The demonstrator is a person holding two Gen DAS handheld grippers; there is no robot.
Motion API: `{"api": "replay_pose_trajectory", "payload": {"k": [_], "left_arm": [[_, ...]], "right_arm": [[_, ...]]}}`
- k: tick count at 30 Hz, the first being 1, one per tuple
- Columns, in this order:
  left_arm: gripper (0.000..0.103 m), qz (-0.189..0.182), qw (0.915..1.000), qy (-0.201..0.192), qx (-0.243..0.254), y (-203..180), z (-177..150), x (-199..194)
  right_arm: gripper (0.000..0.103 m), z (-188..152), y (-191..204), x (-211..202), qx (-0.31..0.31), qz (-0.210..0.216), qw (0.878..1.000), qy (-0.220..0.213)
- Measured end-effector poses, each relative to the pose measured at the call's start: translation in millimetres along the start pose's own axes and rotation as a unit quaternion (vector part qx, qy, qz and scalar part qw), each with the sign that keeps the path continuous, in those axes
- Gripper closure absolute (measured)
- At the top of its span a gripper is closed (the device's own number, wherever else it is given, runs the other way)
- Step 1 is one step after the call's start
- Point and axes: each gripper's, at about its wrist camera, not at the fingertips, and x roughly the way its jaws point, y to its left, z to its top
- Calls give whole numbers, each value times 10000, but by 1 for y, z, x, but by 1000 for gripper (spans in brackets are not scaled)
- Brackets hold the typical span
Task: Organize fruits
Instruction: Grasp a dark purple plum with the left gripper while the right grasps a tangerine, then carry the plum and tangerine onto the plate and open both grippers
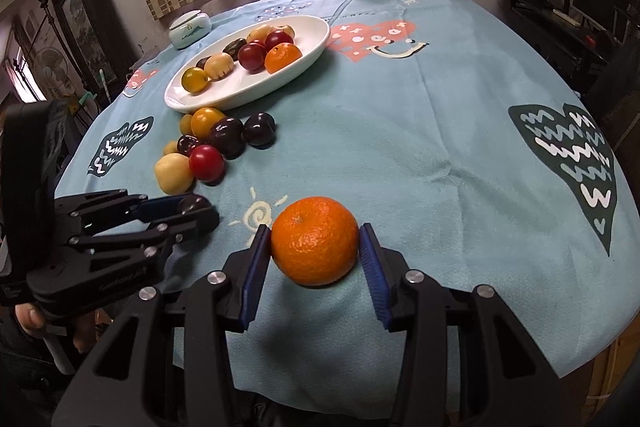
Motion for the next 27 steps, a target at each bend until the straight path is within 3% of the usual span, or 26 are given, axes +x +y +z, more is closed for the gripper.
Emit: {"api": "replay_pose_trajectory", "payload": {"k": [10, 19, 27], "left_arm": [[74, 172, 9986, -446, -213, 27, 1, -34], [74, 329, 9946, -686, -701, 78, 11, -50], [74, 543, 9920, -776, -840, 117, 54, -50]], "right_arm": [[58, 16, 29, 8, -280, 103, 9995, 50], [58, 41, 62, 23, -639, 231, 9976, 97], [58, 81, 76, 46, -855, 369, 9956, 105]]}}
